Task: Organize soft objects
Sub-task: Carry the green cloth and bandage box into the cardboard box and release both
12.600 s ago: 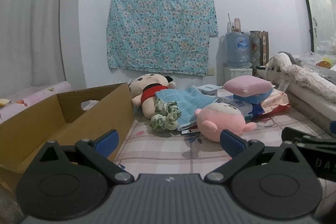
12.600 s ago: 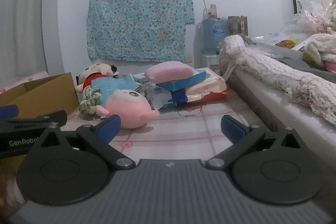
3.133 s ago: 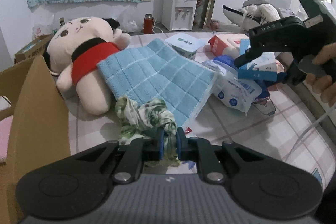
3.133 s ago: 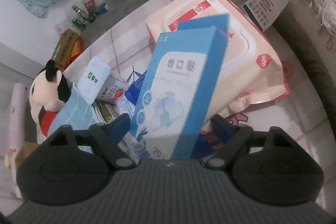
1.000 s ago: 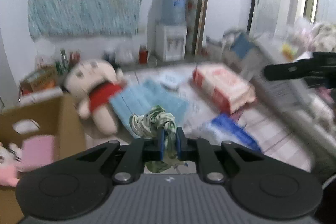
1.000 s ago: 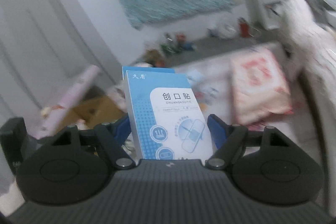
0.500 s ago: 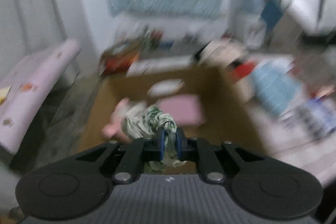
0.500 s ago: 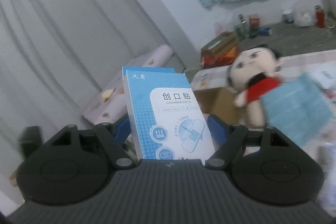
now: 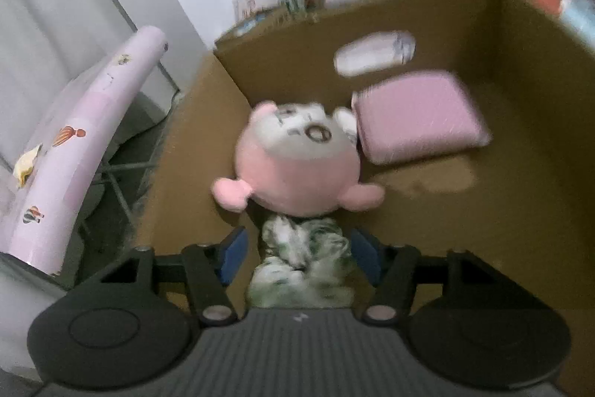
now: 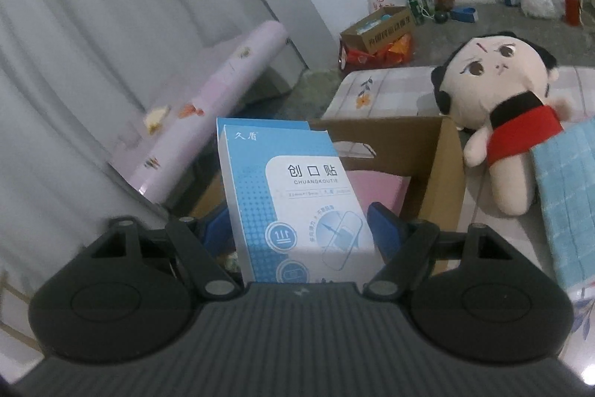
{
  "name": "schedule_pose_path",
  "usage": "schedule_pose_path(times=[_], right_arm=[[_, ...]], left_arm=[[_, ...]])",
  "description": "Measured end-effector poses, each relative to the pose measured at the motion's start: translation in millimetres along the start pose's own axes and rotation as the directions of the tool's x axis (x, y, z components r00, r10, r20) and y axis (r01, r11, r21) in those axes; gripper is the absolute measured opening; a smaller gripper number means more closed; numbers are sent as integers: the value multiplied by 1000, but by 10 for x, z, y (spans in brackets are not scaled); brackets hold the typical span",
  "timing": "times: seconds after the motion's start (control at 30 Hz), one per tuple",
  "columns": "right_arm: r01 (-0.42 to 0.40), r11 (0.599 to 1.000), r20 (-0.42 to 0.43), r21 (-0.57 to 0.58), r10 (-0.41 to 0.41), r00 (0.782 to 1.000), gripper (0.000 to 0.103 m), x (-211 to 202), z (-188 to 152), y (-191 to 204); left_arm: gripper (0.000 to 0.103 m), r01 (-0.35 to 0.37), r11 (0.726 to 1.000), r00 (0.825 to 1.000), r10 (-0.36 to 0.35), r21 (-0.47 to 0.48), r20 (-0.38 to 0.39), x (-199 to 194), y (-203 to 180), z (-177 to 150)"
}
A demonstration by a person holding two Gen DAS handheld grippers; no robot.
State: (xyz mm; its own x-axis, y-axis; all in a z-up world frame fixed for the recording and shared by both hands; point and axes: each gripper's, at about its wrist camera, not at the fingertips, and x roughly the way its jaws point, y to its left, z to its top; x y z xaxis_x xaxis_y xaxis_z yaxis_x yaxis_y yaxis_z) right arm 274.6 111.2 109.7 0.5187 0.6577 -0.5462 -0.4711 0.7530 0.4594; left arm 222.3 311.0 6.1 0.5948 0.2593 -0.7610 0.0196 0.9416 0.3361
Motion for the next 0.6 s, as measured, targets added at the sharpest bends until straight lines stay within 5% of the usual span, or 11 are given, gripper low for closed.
schedule_pose_path(times=[0.13, 0.3, 0.5, 0.6], right_arm=[[47, 992, -48, -117, -53, 997, 77, 261, -12, 139], [53, 945, -199, -323, -122, 972, 77, 704, -69, 488], [66, 797, -316, -600, -312, 896, 77, 1279, -295, 830], [0, 649, -360, -761, -421, 832, 77, 1553, -577, 971]], left_arm=[[70, 106, 990, 994, -102, -96, 47, -272, 281, -97], [70, 155, 965, 983, -131, -211, 125, -632, 561, -270], [70, 195, 953, 972, -156, -234, 177, -851, 637, -431], [70, 207, 948, 969, -165, -242, 182, -853, 646, -485]])
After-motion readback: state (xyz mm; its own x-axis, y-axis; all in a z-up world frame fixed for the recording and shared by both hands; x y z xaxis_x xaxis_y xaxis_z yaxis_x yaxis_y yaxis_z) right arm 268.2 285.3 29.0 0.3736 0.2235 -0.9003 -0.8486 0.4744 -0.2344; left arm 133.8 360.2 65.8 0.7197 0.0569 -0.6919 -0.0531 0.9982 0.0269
